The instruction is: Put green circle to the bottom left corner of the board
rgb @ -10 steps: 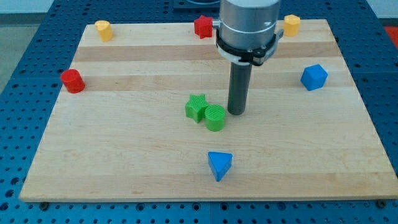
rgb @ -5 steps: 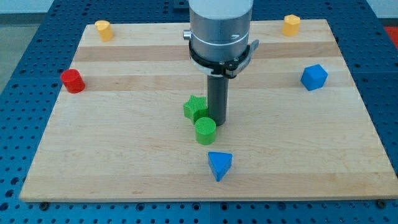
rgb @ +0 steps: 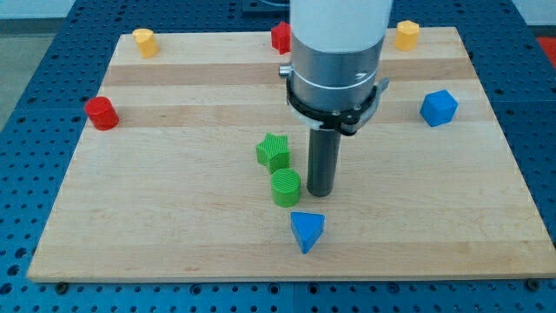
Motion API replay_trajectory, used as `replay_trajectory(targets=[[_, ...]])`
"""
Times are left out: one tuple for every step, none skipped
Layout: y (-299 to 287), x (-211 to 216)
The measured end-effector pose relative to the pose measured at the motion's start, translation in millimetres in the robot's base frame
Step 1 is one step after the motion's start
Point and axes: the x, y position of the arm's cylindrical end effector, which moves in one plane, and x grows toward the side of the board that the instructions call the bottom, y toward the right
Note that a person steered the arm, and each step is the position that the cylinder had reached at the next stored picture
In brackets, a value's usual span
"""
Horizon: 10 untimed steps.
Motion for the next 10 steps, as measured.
replay_trajectory(targets=[[-21.0, 0.0], [-46.7, 0.0], [-70.5, 0.0], [-96.5, 0.2], [-125.8, 0.2], [-151.7, 7.4], [-168.9, 16.0], [-169.2, 24.0], [-169.2, 41.3], [-174.6, 47.1]])
